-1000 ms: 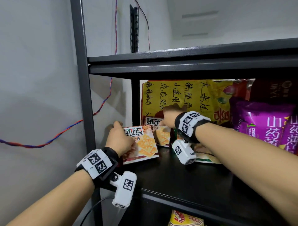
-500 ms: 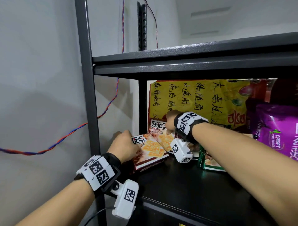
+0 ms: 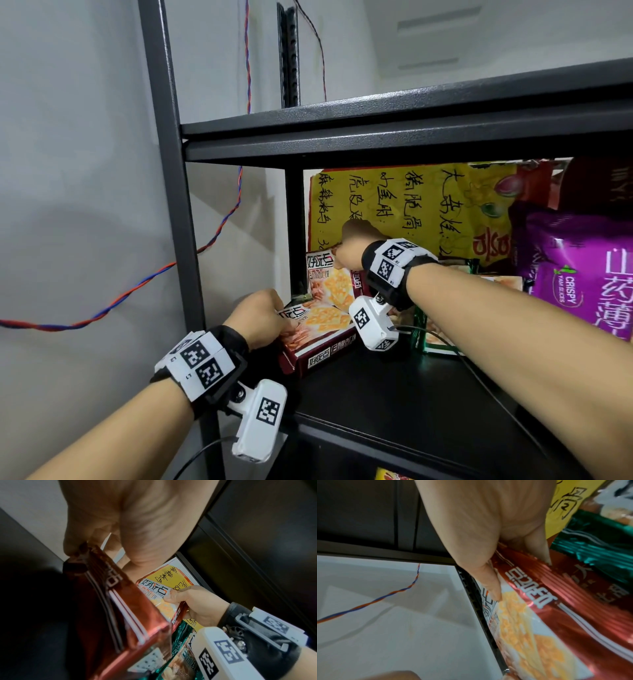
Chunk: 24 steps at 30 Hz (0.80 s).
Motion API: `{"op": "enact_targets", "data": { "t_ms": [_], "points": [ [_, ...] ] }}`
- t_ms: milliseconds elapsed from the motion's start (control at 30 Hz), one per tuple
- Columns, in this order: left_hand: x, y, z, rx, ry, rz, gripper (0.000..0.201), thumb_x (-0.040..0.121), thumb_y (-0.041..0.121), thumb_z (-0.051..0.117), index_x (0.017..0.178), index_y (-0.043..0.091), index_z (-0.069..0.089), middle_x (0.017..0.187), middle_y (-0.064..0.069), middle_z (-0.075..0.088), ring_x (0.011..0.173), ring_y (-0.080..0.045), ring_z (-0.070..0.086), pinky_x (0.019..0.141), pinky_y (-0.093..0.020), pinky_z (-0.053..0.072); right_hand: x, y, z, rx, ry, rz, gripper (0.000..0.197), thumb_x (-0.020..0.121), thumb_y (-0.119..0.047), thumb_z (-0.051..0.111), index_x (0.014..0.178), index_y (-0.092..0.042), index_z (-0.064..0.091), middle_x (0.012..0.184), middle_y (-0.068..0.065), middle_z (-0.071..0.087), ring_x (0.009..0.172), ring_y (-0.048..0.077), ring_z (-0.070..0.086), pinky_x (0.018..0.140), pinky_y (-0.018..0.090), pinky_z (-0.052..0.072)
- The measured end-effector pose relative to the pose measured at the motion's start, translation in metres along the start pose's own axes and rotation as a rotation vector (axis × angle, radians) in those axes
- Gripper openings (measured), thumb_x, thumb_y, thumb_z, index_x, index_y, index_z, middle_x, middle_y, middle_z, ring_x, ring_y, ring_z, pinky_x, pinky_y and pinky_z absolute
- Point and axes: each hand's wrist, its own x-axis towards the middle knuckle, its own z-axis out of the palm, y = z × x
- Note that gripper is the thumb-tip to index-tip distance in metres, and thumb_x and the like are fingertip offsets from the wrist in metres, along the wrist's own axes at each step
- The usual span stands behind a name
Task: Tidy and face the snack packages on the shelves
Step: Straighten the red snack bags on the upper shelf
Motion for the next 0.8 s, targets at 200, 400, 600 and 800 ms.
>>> {"op": "enact_targets", "data": {
  "t_ms": [200,400,600,800],
  "points": [
    [0.002,-0.001,0.001,0.002,0.007,0.011,0.031,0.081,0.029,0.082,0.096,0.015,0.059,0.099,-0.005,0.069,0.094,-0.022,0.066,0.074,-0.031,0.049,-0.012,-0.012,-0.009,-0.043,-0.026,-0.039,0.020,0.083,-0.016,0.077,0.086,-0.003,0.061,0.075,0.007,0.059,0.077,0.026,0.061,0.066,0.029,0.048],
    [0.005,0.001,-0.002,0.006,0.009,0.014,0.028,0.080,0.028,0.082,0.088,0.020,0.057,0.094,-0.001,0.065,0.089,-0.019,0.062,0.071,-0.028,0.045,-0.027,-0.030,-0.039,-0.143,0.064,-0.144,0.019,0.080,-0.016,0.079,0.085,-0.006,0.063,0.084,0.009,0.063,0.075,0.024,0.060,0.070,0.028,0.053],
    [-0.005,0.010,-0.007,-0.186,0.096,0.049,0.036,0.081,0.038,0.082,0.100,0.025,0.054,0.094,0.008,0.062,0.082,-0.007,0.060,0.076,-0.026,0.050,-0.058,-0.034,-0.068,-0.020,0.133,-0.189,0.032,0.075,-0.024,0.084,0.098,-0.005,0.073,0.093,0.010,0.069,0.074,0.020,0.058,0.051,0.021,0.038],
    [-0.021,0.037,-0.035,-0.754,0.258,0.282,0.047,0.079,0.040,0.083,0.113,0.016,0.060,0.107,0.004,0.075,0.096,-0.013,0.071,0.082,-0.031,0.054,-0.090,-0.005,-0.065,0.284,0.196,-0.231,0.058,0.068,-0.023,0.090,0.121,-0.015,0.068,0.109,-0.003,0.064,0.094,0.015,0.058,0.072,0.019,0.041]
  ]
}}
